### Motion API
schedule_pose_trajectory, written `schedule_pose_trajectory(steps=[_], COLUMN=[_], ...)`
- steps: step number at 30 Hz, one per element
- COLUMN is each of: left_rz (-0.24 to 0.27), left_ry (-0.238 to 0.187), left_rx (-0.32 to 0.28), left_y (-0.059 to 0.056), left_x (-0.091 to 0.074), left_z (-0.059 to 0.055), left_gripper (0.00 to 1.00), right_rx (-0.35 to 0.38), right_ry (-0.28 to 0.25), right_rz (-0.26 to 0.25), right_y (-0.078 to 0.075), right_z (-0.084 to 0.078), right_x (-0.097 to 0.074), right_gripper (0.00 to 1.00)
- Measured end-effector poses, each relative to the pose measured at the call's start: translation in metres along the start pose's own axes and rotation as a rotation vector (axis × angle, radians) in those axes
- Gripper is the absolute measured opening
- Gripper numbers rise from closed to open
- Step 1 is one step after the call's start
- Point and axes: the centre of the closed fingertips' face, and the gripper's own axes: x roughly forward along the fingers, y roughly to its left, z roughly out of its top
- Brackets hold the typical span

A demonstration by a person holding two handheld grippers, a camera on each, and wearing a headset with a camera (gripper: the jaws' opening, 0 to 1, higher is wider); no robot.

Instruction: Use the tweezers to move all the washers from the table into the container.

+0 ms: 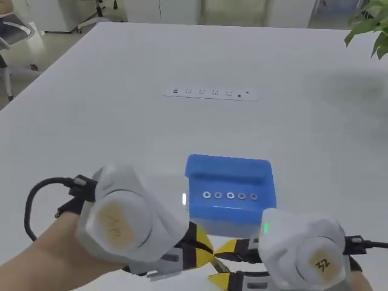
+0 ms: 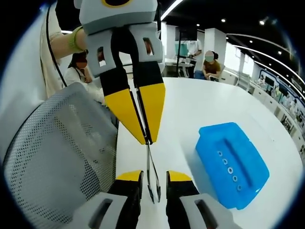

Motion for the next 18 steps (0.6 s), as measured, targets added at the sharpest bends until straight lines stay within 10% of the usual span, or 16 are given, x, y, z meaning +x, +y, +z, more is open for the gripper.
schedule_pose_trajectory(steps=[18], left_rz=[-0.015], left_ry=[0.092], left_rx=[-0.005], left_y=[-0.001], left_x=[0.005], left_z=[-0.036], left_gripper=[0.00], right_rx=[-0.001], right_ry=[0.134], right_rz=[0.011], right_y=[-0.007], right_z=[-0.048], right_x=[0.008], right_gripper=[0.07])
